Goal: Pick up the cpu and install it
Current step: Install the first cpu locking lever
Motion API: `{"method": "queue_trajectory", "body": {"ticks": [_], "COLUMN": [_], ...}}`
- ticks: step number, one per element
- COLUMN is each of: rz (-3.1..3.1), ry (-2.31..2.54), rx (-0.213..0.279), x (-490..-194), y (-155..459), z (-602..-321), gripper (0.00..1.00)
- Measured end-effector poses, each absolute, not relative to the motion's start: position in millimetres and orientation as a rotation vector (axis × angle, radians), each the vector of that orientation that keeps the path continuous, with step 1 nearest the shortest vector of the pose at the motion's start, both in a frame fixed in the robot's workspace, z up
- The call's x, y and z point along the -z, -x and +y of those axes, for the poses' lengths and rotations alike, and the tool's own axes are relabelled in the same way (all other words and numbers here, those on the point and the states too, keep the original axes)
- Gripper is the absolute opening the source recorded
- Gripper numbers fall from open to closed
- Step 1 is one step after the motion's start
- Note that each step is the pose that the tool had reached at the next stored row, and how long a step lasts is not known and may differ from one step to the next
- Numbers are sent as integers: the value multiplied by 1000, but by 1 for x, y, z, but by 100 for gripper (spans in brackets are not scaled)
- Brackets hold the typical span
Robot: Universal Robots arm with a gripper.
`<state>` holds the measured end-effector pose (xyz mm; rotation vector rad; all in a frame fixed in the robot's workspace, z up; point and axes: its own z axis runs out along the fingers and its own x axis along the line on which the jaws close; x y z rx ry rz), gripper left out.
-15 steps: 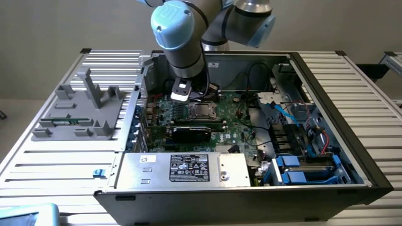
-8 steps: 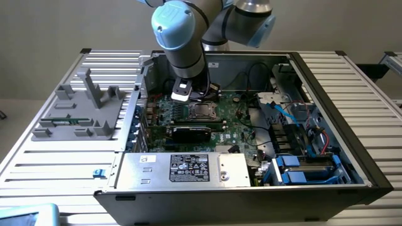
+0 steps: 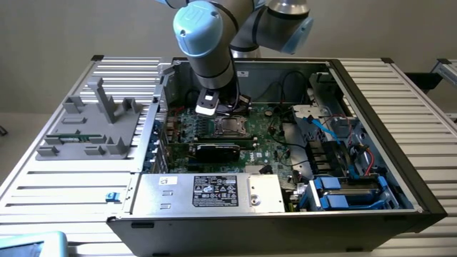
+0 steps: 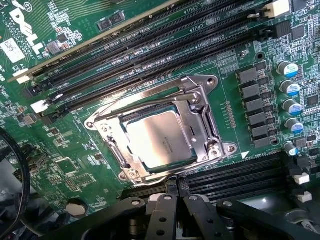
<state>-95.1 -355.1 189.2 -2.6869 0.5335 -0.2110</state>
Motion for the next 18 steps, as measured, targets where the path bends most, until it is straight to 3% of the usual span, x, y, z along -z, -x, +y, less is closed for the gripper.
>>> {"method": "queue_trajectory", "body": {"ticks": [18], "rz": [550], "ry": [2685], "rx": [214], "x": [-189], "y": [91], "z": [-355], "gripper": [11]}}
